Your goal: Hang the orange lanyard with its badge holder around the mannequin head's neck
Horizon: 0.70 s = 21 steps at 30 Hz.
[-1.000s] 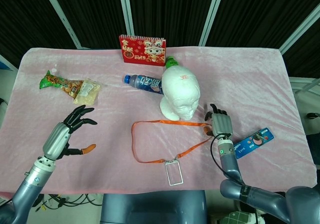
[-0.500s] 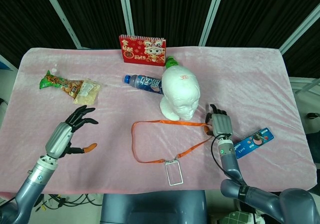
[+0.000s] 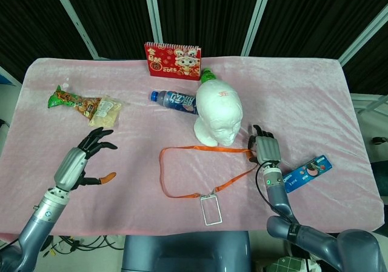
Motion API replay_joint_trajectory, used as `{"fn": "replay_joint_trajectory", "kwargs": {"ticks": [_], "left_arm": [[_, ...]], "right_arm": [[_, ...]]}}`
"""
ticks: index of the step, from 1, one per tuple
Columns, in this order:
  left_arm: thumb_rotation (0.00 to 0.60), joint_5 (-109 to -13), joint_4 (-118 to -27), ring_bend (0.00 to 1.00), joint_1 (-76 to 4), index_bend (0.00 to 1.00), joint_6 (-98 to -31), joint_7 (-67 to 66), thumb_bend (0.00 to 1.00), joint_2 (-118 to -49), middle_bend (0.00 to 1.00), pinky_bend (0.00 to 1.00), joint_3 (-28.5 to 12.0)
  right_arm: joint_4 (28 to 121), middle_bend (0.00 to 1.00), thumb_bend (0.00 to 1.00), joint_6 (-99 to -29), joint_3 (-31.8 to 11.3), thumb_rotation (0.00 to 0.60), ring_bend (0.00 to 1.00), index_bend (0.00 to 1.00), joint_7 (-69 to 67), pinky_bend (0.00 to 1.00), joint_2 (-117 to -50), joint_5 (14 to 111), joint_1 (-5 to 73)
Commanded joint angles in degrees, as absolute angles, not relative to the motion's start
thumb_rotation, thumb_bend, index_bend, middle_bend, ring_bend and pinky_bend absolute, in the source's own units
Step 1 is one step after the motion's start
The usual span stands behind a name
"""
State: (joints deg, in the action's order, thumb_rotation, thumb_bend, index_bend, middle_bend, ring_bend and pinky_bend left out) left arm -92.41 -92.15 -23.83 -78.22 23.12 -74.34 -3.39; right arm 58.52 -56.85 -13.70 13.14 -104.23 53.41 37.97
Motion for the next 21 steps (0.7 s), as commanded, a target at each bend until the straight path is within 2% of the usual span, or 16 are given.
{"fn": "replay_joint_trajectory", "kwargs": {"ticks": [1,9,16,21], "left_arm": [[0.600,-91.92,-92.09,0.00,-23.85,0.31,-77.83,23.46,0.19,-74.28,0.10,0.12,-3.44],[0.600,-91.33,-92.35,0.00,-23.92,0.31,-77.35,23.42,0.19,-73.91,0.10,0.12,-3.61],[0.600,-90.16,-92.51,0.00,-24.46,0.31,-75.96,22.80,0.20,-74.22,0.10,0.12,-4.03],[0.600,-87.71,-92.93,0.00,-27.39,0.35,-72.48,19.81,0.22,-75.31,0.12,0.12,-6.80]], "right_arm": [[58.54,0.12,0.33,-56.63,-13.81,0.600,0.21,0.61,13.25,0.19,-104.24,53.53,37.88],[58.68,0.12,0.45,-55.94,-14.22,0.600,0.21,0.63,13.48,0.19,-104.38,53.79,37.66],[59.97,0.12,0.45,-55.90,-14.64,0.600,0.21,0.66,13.04,0.19,-103.88,54.34,37.22],[61.88,0.12,0.45,-56.23,-15.06,0.600,0.21,0.66,13.05,0.19,-102.91,54.83,37.03]]}}
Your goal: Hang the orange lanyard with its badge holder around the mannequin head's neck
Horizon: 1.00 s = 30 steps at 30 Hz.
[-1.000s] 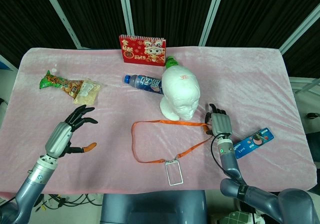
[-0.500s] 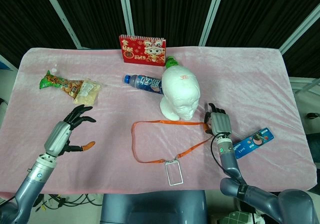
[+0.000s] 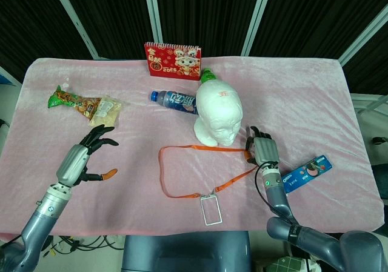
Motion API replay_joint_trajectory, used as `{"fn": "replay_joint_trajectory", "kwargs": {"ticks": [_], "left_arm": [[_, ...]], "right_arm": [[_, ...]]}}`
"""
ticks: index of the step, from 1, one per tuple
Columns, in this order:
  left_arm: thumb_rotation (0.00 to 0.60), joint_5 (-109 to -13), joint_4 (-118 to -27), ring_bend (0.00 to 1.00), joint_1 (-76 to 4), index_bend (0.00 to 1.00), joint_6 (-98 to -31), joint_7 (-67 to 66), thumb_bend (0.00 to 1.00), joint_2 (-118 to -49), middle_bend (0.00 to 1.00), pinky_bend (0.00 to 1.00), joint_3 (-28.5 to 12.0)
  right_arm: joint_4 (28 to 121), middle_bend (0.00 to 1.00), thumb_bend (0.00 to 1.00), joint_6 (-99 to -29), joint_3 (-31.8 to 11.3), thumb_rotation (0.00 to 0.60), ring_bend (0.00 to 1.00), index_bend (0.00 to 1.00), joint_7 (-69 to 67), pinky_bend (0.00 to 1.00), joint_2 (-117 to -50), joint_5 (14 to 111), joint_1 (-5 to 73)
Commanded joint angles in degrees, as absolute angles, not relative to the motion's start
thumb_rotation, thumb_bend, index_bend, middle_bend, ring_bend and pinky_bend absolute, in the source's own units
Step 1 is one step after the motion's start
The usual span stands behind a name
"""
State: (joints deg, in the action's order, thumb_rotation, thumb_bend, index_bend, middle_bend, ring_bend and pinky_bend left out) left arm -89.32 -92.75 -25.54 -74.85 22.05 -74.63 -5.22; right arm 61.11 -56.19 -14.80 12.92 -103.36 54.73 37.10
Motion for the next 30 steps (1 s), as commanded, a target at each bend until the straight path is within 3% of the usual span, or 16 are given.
{"fn": "replay_joint_trajectory", "kwargs": {"ticks": [1,5,8,17,22,30], "left_arm": [[0.600,-86.48,-93.27,0.00,-28.44,0.36,-70.26,19.00,0.22,-75.33,0.13,0.12,-7.21],[0.600,-76.46,-95.36,0.00,-32.79,0.40,-59.86,15.45,0.26,-75.22,0.14,0.09,-10.13],[0.600,-66.47,-92.93,0.00,-37.17,0.41,-54.85,8.64,0.28,-78.79,0.15,0.06,-13.76],[0.600,-43.71,-82.22,0.00,-47.06,0.43,-56.44,-15.41,0.31,-93.71,0.15,0.03,-17.66],[0.600,-39.44,-74.43,0.00,-50.33,0.44,-58.08,-21.06,0.31,-100.40,0.15,0.01,-18.36],[0.600,-35.70,-66.25,0.00,-52.50,0.45,-54.46,-22.02,0.27,-105.89,0.15,0.00,-19.50]], "right_arm": [[62.20,0.12,0.45,-56.11,-15.16,0.600,0.21,0.66,13.20,0.19,-102.79,54.71,37.05],[63.17,0.12,0.45,-55.96,-15.38,0.600,0.21,0.66,13.86,0.19,-102.59,54.34,37.04],[63.84,0.12,0.45,-56.32,-15.61,0.600,0.21,0.66,14.19,0.19,-102.60,54.04,36.83],[65.15,0.12,0.45,-56.81,-15.90,0.600,0.21,0.66,14.81,0.19,-102.89,53.66,36.38],[65.62,0.12,0.45,-57.05,-15.86,0.600,0.21,0.66,15.05,0.19,-102.80,53.98,36.24],[65.58,0.12,0.45,-56.78,-15.82,0.600,0.21,0.66,15.13,0.19,-102.57,53.90,35.91]]}}
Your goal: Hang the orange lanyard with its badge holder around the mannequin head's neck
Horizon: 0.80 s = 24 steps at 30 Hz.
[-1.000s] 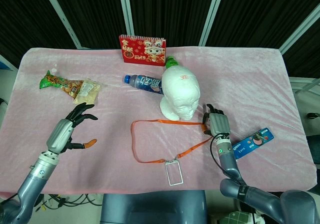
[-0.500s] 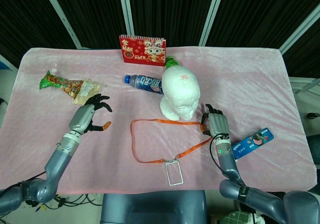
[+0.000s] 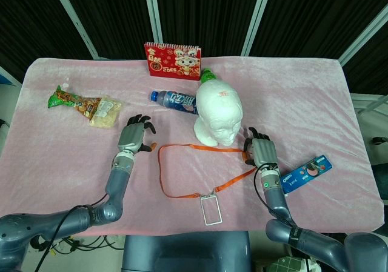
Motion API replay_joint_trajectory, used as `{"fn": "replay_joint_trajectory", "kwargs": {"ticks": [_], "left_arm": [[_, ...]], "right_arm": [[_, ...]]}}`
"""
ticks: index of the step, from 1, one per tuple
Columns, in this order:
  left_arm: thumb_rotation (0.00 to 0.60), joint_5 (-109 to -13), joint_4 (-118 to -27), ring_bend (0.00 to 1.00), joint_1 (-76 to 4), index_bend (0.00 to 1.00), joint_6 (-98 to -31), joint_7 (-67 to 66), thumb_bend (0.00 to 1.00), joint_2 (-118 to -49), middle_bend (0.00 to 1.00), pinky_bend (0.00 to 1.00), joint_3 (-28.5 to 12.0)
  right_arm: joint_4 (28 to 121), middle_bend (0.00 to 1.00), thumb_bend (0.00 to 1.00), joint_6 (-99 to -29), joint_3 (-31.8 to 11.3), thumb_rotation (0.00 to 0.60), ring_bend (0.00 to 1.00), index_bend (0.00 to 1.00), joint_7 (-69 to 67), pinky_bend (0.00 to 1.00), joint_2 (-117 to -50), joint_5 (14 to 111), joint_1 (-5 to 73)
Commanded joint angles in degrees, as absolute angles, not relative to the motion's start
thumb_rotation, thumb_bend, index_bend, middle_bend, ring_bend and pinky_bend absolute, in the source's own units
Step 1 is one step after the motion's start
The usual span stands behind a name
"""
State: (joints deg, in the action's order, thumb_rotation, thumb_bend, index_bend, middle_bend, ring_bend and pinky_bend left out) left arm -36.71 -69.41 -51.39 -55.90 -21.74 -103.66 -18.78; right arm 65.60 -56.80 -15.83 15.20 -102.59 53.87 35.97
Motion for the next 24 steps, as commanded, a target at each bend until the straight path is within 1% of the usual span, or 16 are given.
{"fn": "replay_joint_trajectory", "kwargs": {"ticks": [1,5,14,19,24], "left_arm": [[0.600,-35.42,-64.80,0.00,-52.68,0.45,-53.68,-21.36,0.27,-106.76,0.15,0.00,-19.85],[0.600,-36.62,-62.07,0.00,-52.67,0.47,-51.05,-17.81,0.27,-108.53,0.15,0.00,-20.69],[0.600,-40.95,-61.52,0.00,-52.04,0.48,-49.57,-12.13,0.25,-109.57,0.15,0.00,-21.69],[0.600,-41.06,-62.39,0.00,-52.31,0.48,-49.75,-13.65,0.24,-109.86,0.15,0.00,-21.31],[0.600,-40.09,-61.35,0.00,-52.77,0.48,-50.59,-17.32,0.25,-110.71,0.15,0.00,-20.39]], "right_arm": [[65.57,0.12,0.45,-56.73,-15.86,0.600,0.21,0.66,14.99,0.19,-102.54,53.90,35.86],[65.48,0.12,0.45,-56.50,-16.01,0.600,0.21,0.66,14.83,0.19,-102.42,53.98,35.86],[65.84,0.12,0.45,-56.50,-16.03,0.600,0.21,0.66,15.21,0.19,-102.24,53.93,35.69],[65.96,0.12,0.45,-56.52,-16.09,0.600,0.21,0.66,15.34,0.19,-102.21,53.78,35.57],[66.29,0.12,0.45,-56.71,-16.06,0.600,0.21,0.66,15.37,0.19,-102.00,53.94,35.40]]}}
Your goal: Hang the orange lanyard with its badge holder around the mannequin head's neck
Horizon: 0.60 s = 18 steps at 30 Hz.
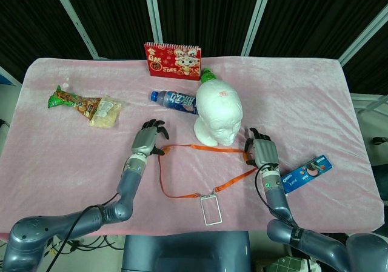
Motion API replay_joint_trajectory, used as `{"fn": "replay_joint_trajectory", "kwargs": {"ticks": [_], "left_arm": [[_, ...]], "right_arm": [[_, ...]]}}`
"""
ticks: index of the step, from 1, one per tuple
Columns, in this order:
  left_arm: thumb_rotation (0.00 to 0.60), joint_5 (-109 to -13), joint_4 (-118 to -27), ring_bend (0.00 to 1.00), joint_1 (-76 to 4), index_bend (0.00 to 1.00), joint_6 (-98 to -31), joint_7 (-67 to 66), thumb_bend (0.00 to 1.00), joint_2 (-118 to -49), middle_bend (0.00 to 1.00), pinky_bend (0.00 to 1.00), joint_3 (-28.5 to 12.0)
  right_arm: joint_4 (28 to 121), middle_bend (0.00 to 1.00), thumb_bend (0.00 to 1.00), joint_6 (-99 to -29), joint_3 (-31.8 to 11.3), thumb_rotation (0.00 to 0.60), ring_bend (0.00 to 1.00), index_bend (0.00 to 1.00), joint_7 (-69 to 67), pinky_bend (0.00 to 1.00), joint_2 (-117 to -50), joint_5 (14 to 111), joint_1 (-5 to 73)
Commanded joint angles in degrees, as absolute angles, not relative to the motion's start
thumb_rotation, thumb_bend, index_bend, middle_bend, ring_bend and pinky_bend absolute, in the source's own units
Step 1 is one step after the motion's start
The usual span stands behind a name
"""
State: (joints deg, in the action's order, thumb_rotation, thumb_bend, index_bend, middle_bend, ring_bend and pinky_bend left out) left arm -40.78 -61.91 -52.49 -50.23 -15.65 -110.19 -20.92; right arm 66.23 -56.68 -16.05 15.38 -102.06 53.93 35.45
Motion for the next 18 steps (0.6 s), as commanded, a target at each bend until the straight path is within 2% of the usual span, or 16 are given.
{"fn": "replay_joint_trajectory", "kwargs": {"ticks": [1,18], "left_arm": [[0.600,-39.60,-61.27,0.00,-52.79,0.49,-50.37,-17.76,0.25,-110.79,0.15,0.00,-20.39],[0.600,-39.89,-58.80,0.00,-52.63,0.54,-49.34,-19.81,0.35,-112.42,0.15,0.00,-19.68]], "right_arm": [[66.34,0.12,0.45,-56.74,-16.09,0.600,0.21,0.66,15.32,0.19,-101.93,53.92,35.35],[66.85,0.12,0.45,-56.63,-16.23,0.600,0.21,0.66,15.02,0.19,-100.94,53.99,34.95]]}}
